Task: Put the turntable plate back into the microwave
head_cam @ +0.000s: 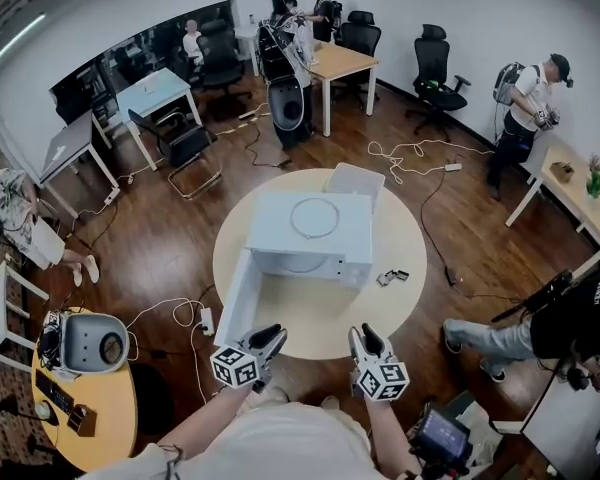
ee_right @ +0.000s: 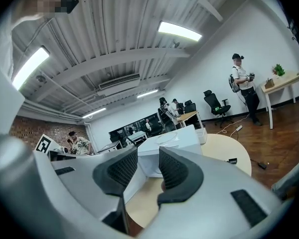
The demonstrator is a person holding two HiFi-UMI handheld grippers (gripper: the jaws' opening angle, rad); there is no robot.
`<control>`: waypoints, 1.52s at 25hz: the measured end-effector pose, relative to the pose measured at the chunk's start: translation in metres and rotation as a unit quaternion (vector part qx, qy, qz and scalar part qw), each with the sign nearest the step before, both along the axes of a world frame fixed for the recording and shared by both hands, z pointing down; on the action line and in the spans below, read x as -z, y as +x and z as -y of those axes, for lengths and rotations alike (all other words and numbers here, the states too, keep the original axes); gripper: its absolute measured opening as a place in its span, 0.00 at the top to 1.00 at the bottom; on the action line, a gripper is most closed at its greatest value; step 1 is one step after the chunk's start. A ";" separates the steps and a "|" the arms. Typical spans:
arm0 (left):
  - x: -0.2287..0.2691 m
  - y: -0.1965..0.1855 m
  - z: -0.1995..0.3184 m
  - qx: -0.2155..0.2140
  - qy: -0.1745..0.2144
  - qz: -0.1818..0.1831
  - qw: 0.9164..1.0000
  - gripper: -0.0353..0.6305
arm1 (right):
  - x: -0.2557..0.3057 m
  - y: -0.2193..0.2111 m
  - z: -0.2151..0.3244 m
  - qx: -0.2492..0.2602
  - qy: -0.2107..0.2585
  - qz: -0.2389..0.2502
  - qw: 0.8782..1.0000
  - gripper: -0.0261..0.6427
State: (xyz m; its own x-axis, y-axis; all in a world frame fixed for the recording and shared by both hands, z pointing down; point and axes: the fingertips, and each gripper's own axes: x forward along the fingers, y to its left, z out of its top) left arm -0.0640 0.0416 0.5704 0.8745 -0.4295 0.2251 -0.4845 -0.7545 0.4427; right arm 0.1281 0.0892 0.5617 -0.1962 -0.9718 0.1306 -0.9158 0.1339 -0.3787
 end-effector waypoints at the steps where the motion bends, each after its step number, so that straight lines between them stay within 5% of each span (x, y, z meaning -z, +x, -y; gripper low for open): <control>1: -0.001 0.001 -0.006 -0.001 0.001 0.005 1.000 0.84 | -0.003 -0.001 -0.005 0.003 -0.002 0.002 1.000 0.76; 11: -0.022 -0.011 -0.051 0.031 -0.001 0.028 0.999 0.84 | -0.017 0.003 -0.040 0.025 -0.007 -0.007 1.000 0.76; 22: -0.045 -0.023 -0.084 0.067 -0.023 0.010 0.997 0.84 | -0.017 -0.019 -0.063 0.074 0.012 -0.034 0.997 0.76; 28: -0.049 -0.037 -0.081 0.082 -0.025 0.005 0.996 0.84 | 0.001 -0.055 -0.066 0.143 0.069 -0.002 0.987 0.76; 38: -0.044 -0.051 -0.051 0.059 -0.029 -0.024 0.998 0.84 | 0.002 -0.085 -0.042 0.143 0.045 -0.026 0.988 0.76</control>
State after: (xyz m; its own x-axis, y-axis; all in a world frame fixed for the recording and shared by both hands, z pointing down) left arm -0.1155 0.0924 0.6145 0.8290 -0.5178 0.2113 -0.5456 -0.6657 0.5090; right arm 0.0427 0.1307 0.5597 -0.4596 -0.8858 0.0637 -0.8537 0.4209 -0.3065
